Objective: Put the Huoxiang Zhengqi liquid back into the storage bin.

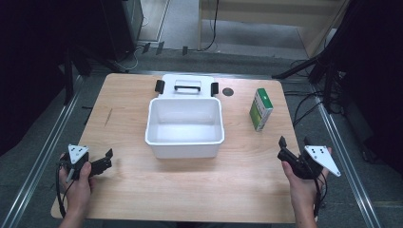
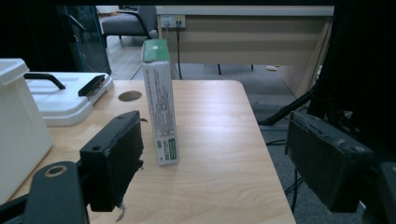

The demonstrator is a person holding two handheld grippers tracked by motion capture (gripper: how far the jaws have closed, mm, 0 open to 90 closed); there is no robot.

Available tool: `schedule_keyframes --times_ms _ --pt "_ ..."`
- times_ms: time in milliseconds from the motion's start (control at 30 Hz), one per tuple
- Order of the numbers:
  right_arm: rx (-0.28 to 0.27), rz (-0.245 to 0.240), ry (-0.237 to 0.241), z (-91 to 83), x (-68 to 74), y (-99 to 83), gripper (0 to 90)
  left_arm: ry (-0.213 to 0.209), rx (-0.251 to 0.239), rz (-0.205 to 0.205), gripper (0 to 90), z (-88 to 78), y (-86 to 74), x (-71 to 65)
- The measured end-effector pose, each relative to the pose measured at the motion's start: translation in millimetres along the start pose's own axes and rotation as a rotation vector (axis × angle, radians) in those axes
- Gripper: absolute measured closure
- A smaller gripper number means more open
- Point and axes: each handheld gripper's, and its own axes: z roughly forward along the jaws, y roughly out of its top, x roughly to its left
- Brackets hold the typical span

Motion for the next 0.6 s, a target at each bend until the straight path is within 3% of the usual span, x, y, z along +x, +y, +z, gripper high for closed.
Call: schedule_keyframes --times_ms 267,367,433,600 --pt "0.025 -0.017 0.049 19.2 12.2 35.9 22.0 0.000 -0.001 0.000 7.0 -0.3 -0.1 0.1" --pt "0.095 -0.031 0.041 30.4 15.4 51.2 23.5 -0.001 -0.002 0.000 7.0 -0.2 -0.1 0.1" --pt "0.146 -0.043 0.060 38.7 17.1 59.4 25.5 -0.002 -0.002 0.000 7.0 -0.2 -0.1 0.2" --pt "0.261 -0.114 0.064 59.8 25.7 72.3 28.5 -0.003 -0.003 0.000 7.0 -0.1 -0.2 0.4"
